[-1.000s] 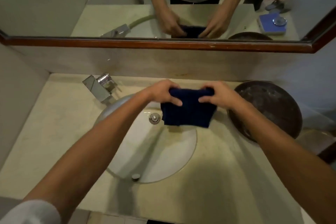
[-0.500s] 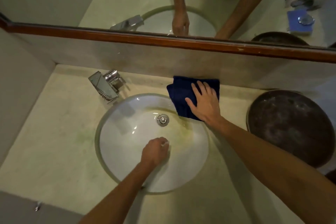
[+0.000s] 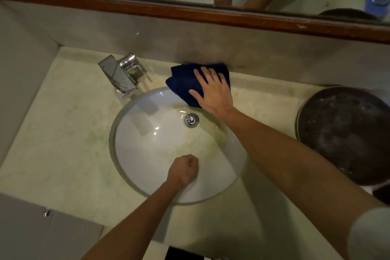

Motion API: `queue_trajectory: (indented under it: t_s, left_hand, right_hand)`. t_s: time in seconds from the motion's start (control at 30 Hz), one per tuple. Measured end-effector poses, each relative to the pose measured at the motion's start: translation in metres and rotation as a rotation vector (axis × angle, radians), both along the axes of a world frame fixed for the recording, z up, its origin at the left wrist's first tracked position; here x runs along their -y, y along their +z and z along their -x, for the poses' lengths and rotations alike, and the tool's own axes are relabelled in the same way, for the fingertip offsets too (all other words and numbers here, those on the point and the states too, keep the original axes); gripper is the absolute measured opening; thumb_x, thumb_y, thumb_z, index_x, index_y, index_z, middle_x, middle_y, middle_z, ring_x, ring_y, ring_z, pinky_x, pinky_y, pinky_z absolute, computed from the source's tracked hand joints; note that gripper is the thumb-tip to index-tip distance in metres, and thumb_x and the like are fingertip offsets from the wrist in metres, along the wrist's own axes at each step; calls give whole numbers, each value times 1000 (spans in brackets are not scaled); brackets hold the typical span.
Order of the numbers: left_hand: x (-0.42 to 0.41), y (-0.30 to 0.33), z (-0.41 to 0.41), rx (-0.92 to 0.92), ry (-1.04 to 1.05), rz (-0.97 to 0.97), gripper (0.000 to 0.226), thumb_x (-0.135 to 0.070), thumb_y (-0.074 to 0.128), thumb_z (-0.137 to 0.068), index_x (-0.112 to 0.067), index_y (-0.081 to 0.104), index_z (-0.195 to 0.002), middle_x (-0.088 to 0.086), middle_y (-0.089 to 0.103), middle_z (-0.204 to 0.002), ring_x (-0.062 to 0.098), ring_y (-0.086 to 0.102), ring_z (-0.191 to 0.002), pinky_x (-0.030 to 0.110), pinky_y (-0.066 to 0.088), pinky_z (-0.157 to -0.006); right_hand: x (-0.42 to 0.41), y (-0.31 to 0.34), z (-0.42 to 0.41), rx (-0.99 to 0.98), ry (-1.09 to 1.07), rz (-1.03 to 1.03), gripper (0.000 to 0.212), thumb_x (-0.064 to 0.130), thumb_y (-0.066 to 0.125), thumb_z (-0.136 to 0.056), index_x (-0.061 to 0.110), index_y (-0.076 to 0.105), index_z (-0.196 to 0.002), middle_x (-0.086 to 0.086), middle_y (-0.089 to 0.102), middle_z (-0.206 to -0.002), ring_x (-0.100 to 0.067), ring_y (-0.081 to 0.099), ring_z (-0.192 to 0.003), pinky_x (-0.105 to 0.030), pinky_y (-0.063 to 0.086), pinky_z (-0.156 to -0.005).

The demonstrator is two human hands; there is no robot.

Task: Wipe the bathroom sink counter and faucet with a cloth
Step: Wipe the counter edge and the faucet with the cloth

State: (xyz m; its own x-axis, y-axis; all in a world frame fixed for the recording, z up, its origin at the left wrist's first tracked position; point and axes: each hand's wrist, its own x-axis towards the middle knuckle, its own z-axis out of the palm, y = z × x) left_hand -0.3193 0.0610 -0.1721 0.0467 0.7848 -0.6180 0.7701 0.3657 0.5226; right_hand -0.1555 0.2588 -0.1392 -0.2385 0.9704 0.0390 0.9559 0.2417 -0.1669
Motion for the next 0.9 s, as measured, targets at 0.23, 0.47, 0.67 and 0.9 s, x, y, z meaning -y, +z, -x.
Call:
queue_trajectory:
  t_s: [0.23, 0.47, 0.67, 0.9]
  left_hand:
    - [22, 11, -9, -53, -21, 39, 49, -43, 41, -99, -7, 74, -95, 13, 75, -99, 30, 67, -90, 37, 53, -80]
    - [44, 33, -14, -185, -113, 20, 51, -53, 38, -102, -16, 73, -96, 2, 72, -94, 26, 66, -86, 35, 54, -82]
    - [74, 40, 3, -290, -145, -149, 53, -56, 32, -102, -22, 72, -94, -5, 69, -93, 19, 63, -82, 36, 51, -79]
    - [86, 33, 7, -257, -115, -369, 33, -38, 35, -102, -25, 57, -82, -8, 59, -82, 16, 58, -67, 41, 53, -68]
  right_hand:
    - [29, 0, -64, -66, -159, 75, 74, 66, 29, -101, 21, 35, -158, -7, 38, -161, -31, 34, -147, -47, 24, -121]
    - [59, 7, -152, -102, -220, 114, 67, 55, 28, -103, 18, 32, -159, -8, 30, -165, -32, 24, -152, -50, 17, -124]
    - [52, 5, -105, -101, -490, 103, 75, 64, 28, -98, 17, 33, -156, -10, 33, -161, -32, 23, -152, -56, 9, -125]
    - [64, 0, -104, 8, -487, 87, 75, 65, 19, -101, 24, 19, -163, -10, 19, -169, -32, 13, -156, -56, 6, -126]
